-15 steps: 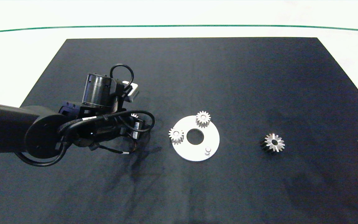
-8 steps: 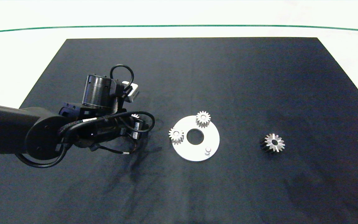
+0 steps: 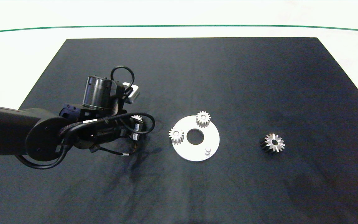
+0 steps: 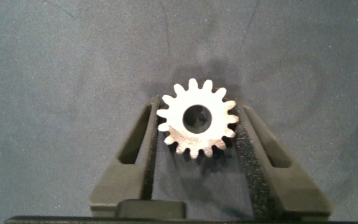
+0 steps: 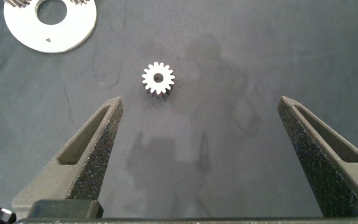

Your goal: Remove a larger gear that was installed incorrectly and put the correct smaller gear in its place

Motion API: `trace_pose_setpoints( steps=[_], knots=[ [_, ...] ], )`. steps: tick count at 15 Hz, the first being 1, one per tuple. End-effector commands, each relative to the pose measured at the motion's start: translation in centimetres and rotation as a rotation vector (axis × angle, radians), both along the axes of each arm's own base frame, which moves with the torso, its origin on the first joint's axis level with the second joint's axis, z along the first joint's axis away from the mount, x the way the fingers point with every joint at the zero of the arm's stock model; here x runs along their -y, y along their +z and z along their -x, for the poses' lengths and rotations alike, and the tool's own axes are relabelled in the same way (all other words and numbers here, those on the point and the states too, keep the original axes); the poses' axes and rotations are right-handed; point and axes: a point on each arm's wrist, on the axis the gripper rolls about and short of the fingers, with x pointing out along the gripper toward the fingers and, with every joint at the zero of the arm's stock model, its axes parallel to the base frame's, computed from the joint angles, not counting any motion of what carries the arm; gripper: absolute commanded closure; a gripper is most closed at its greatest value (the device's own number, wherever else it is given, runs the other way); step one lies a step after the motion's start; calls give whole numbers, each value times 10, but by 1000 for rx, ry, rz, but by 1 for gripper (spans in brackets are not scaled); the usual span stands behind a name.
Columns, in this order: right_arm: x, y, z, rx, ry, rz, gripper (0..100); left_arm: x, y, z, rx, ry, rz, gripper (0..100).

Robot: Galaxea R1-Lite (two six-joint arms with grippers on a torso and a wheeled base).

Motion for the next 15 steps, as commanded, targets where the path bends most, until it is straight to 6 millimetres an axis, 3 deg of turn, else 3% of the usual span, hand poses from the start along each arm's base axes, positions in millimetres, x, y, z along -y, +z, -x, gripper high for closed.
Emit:
trace_pose_setpoints(
  steps=[1, 11, 15],
  knots=[
    [0, 0, 0, -2, 0, 3, 0, 2, 0, 1, 1, -6, -1, 64],
    [0, -4, 0, -11, 2, 6, 0, 2, -6, 2, 8, -8, 2, 83],
    [0, -4, 0, -12, 2, 7, 0, 2, -3, 3, 16, -10, 6, 84]
  ],
)
